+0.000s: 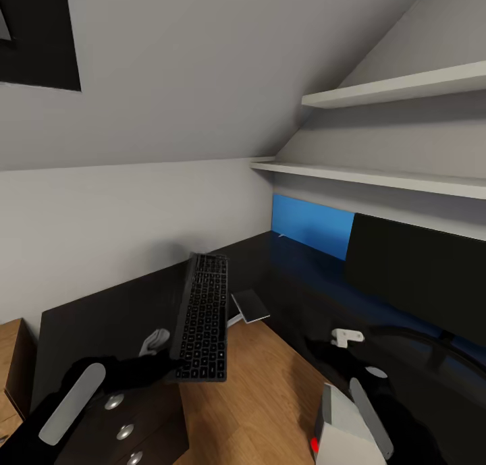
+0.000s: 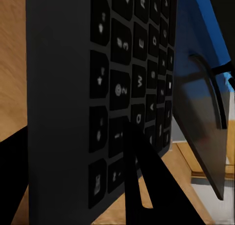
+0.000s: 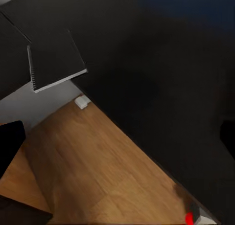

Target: In the bedroom, organize the workspace by keeping the computer under the desk, ensuring the monitor is on the desk, placing the keyboard on the desk next to the monitor, placing the mouse on the desk next to the keyboard, moving the folder from the swivel chair onto the desk next to the mouse, stacking the notebook on top of the folder with the pen on top of the notebook, and positioning the swivel chair next to the desk.

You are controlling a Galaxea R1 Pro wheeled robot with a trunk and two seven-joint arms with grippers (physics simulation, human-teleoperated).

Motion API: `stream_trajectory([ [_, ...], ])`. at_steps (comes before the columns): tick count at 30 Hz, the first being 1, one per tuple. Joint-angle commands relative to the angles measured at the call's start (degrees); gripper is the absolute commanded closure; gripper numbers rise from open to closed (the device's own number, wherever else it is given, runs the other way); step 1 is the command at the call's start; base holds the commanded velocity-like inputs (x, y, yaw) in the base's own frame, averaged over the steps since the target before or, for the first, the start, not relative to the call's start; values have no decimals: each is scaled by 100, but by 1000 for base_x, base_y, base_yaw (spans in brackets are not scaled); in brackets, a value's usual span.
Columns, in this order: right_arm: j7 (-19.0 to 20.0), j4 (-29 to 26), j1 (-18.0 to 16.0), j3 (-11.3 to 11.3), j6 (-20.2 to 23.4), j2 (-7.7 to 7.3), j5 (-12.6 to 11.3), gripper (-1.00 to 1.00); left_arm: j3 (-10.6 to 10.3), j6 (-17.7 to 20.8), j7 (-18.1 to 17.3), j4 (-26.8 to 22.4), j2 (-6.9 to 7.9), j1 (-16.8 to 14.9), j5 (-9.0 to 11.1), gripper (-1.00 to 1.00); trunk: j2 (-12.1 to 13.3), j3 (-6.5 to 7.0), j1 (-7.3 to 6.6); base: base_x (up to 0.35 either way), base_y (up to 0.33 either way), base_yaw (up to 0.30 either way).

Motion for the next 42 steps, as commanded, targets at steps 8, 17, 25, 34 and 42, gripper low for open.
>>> stream_trajectory([
  [8, 808, -27, -40, -228, 273, -102, -762, -100, -9, 191, -51, -31, 8, -4, -42, 100, -5, -8, 1, 0, 0, 0],
  [17, 2438, 40, -42, -759, 966, -397, -1115, -100, -909, 186, -72, -25, 3, -7, -39, 100, -5, -8, 1, 0, 0, 0],
  [25, 3338, 221, -39, -825, 1267, -609, -1440, -100, -1255, 175, -334, -38, -16, -7, -32, 100, -5, -8, 1, 0, 0, 0],
  [34, 3572, 325, -36, -830, 1481, -666, -1541, -100, -1558, 160, -663, -53, -47, -7, -37, 100, -5, -8, 1, 0, 0, 0],
  [42, 3851, 378, -36, -822, 1503, -669, -1552, -100, -1643, 153, -908, -263, -103, -7, -32, 100, -5, -8, 1, 0, 0, 0],
])
